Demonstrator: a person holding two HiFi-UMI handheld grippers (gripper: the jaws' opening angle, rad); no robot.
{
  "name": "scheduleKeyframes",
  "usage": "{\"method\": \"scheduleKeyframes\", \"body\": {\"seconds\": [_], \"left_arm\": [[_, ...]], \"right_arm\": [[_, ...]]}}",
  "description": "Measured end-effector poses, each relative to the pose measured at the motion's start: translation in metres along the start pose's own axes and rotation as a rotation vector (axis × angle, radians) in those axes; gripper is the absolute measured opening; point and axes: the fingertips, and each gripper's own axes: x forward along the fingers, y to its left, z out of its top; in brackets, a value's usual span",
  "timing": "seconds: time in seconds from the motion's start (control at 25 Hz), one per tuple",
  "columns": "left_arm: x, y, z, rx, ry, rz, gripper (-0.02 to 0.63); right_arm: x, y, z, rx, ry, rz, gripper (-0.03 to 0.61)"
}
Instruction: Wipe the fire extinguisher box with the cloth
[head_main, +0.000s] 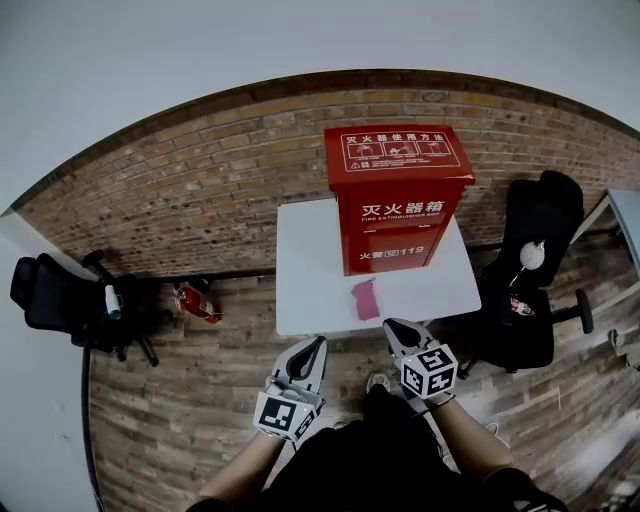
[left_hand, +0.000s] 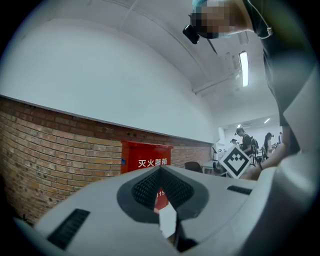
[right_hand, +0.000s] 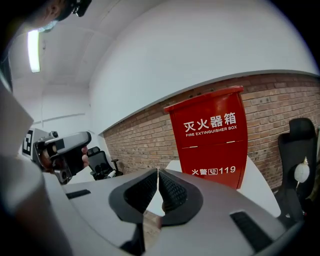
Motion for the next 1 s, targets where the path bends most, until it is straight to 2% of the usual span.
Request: {"method": "scheduleKeyframes", "body": {"seconds": [0.16, 0.32, 0.68, 0.84, 1.0], "left_arm": [[0.030, 0.009, -0.002, -0.008, 0.040, 0.036, 0.028], [0.058, 0.018, -0.007, -0.002, 0.010, 0.061, 0.028], [0.106, 0.034, -0.015, -0.026, 0.026, 0.165, 0.028], [0.121, 0.041, -0.010, -0.035, 0.031, 0.214, 0.028], [0.130, 0.049, -0.019, -0.044, 0.053, 0.227, 0.028]], "right_arm": [[0.027, -0.036, -0.006, 0.019, 0.047, 0.011, 0.021], [0.054, -0.067, -0.012, 0.024, 0.093, 0.029, 0.021], [0.114, -0.124, -0.045, 0.025, 0.231, 0.096, 0.023], [0.134, -0.139, -0.060, 0.026, 0.285, 0.123, 0.066], [0.152, -0.152, -0.072, 0.024, 0.325, 0.130, 0.091]]}}
